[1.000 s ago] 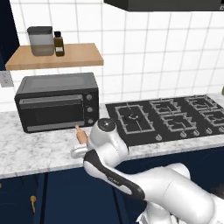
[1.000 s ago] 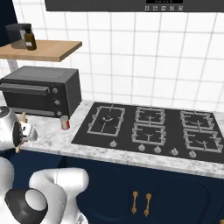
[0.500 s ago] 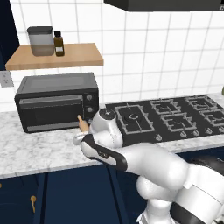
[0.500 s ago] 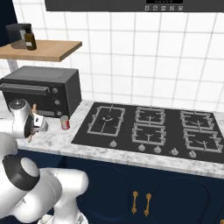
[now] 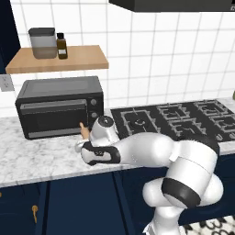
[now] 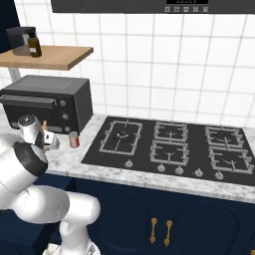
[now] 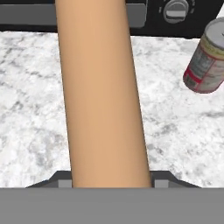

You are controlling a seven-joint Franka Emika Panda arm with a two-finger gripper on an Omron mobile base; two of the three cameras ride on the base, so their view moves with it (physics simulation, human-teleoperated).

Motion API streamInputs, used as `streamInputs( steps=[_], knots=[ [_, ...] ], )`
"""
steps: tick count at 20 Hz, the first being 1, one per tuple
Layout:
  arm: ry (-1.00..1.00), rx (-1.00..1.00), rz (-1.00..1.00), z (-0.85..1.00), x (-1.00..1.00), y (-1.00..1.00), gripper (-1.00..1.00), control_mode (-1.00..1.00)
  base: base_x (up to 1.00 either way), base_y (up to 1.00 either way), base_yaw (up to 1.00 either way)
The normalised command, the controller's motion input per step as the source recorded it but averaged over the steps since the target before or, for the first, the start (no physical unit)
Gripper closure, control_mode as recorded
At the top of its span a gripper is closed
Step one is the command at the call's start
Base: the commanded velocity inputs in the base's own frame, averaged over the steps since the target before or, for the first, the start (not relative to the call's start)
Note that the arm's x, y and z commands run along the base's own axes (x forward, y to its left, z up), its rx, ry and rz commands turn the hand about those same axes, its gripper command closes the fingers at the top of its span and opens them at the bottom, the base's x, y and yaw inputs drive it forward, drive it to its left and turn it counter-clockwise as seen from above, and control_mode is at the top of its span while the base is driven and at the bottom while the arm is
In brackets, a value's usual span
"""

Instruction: Pick the rolling pin from the drawer and place it on the counter.

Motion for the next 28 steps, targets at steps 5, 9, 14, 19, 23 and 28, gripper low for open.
streamInputs(
  steps=[5,9,14,19,23,28],
  knots=[
    [0.05,-0.01,0.00,-0.19,0.40,0.13,1.00,-1.00,0.00,0.00,0.00],
    [0.02,-0.01,0.00,-0.25,0.38,0.18,1.00,-1.00,0.00,0.00,0.00],
    [0.00,-0.02,0.00,-0.32,0.32,0.16,1.00,-1.00,0.00,0.00,0.00],
    [0.00,-0.01,0.00,-0.26,0.22,0.12,1.00,-1.00,0.00,0.00,0.00],
    [0.00,-0.01,0.00,-0.14,0.40,0.16,1.00,-1.00,0.00,0.00,0.00],
    [0.00,0.00,0.00,-0.22,0.62,0.07,1.00,-1.00,0.00,0.00,0.00]
  ],
)
